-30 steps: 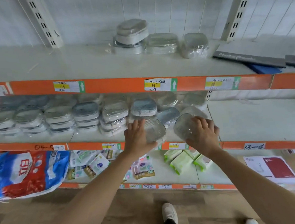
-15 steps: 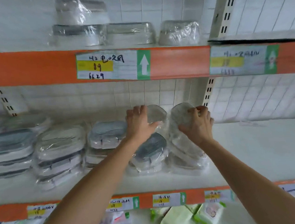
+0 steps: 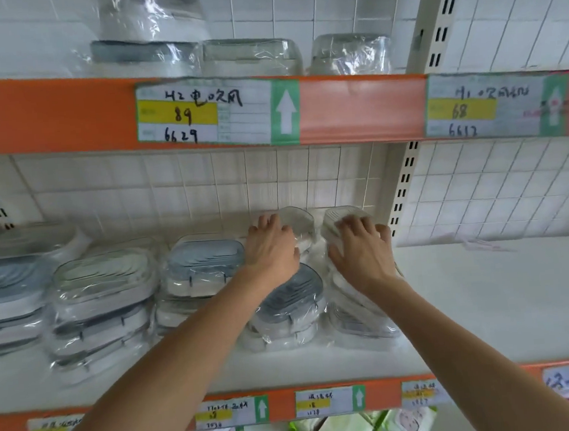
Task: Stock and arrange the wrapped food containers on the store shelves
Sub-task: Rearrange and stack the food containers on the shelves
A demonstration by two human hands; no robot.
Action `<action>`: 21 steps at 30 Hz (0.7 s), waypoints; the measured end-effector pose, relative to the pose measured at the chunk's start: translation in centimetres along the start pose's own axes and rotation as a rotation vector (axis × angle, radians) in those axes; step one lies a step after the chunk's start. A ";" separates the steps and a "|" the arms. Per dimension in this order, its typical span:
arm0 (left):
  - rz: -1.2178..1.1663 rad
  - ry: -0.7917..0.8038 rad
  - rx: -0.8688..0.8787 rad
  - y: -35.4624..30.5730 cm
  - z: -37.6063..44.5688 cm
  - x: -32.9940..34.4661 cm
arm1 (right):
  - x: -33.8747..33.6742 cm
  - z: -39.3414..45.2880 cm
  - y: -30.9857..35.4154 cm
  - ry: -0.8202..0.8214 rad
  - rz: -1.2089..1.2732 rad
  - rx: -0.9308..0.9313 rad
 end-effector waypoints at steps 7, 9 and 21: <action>-0.063 -0.053 0.223 0.3 -7.2 -3.2 | -3.6 -6.2 3.8 0.118 0.077 -0.234; -0.073 0.017 0.276 0.9 -9.7 -4.7 | -5.9 -7.6 4.7 0.169 0.079 -0.245; -0.293 -0.028 0.477 4.1 -18.8 -22.4 | -24.7 -11.6 9.5 0.123 0.241 -0.454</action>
Point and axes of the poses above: each hand's wrist, its own z-axis towards the middle knuckle, its own x-axis out of the palm, y = z × x, the point moved 1 cm from there along z, towards the middle knuckle, and after that the axes turned 6 degrees about y, right-handed, at the moved point
